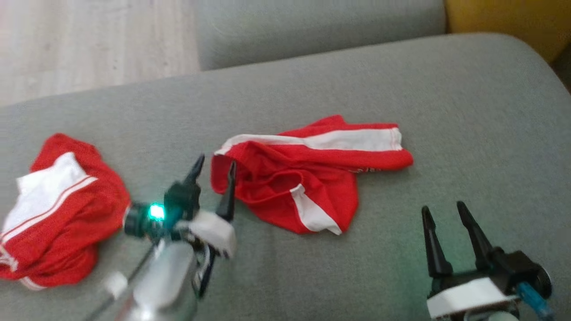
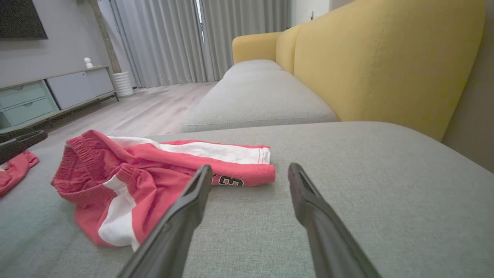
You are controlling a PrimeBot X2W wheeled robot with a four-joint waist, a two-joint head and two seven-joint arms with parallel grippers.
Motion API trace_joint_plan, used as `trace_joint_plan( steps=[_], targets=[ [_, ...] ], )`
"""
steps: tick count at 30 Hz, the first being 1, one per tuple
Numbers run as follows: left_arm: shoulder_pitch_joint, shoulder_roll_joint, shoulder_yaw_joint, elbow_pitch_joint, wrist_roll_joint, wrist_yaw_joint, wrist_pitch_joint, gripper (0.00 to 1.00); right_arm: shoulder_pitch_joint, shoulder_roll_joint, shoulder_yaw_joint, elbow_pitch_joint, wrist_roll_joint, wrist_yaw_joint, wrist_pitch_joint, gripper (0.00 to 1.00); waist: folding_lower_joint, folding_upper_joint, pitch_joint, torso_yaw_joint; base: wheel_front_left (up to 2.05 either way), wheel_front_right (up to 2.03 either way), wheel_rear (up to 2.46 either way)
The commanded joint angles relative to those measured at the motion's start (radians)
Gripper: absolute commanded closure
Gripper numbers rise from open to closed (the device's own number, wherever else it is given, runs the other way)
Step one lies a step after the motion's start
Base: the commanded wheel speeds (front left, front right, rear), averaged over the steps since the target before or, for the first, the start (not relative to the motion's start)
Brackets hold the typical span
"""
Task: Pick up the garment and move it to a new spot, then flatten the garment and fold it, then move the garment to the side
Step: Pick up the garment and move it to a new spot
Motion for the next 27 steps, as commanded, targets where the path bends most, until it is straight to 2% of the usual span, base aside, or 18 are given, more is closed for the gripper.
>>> trace_joint_plan(
  steps=[1,6,9,13,19,27],
  targets=[
    [0.045,0.012,0.058,-0.081,-0.006,0.018,-0.012,0.0,0.008,-0.004,0.014,-0.027,0.006,0.007,-0.004,0.0,0.0,0.0,-0.042,0.047,0.0,0.0,0.0],
    [0.262,0.003,0.134,-0.323,0.004,0.053,-0.012,0.0,0.032,-0.004,-0.001,-0.035,0.004,0.007,-0.004,0.0,0.0,0.0,-0.081,0.118,0.0,0.0,0.0],
    [0.378,-0.004,0.181,-0.447,0.0,0.038,-0.012,0.0,0.045,-0.004,-0.011,-0.039,0.004,0.007,-0.004,0.0,0.0,0.0,-0.106,0.15,0.0,0.0,0.0],
    [0.486,-0.009,0.239,-0.565,0.044,0.045,-0.012,0.0,0.06,-0.004,-0.02,-0.051,0.007,0.007,-0.004,0.0,0.0,0.0,-0.13,0.176,0.0,0.0,0.0],
    [0.576,-0.015,0.258,-0.686,0.156,0.063,-0.012,0.0,0.087,-0.004,-0.045,-0.062,-0.001,0.007,-0.004,0.0,0.0,0.0,-0.152,0.19,0.0,0.0,0.0],
    [0.622,-0.019,0.267,-0.709,0.212,0.078,-0.012,0.0,0.118,-0.004,-0.048,-0.048,0.02,0.007,-0.004,0.0,0.0,0.0,-0.167,0.181,0.0,0.0,0.0]
  ],
)
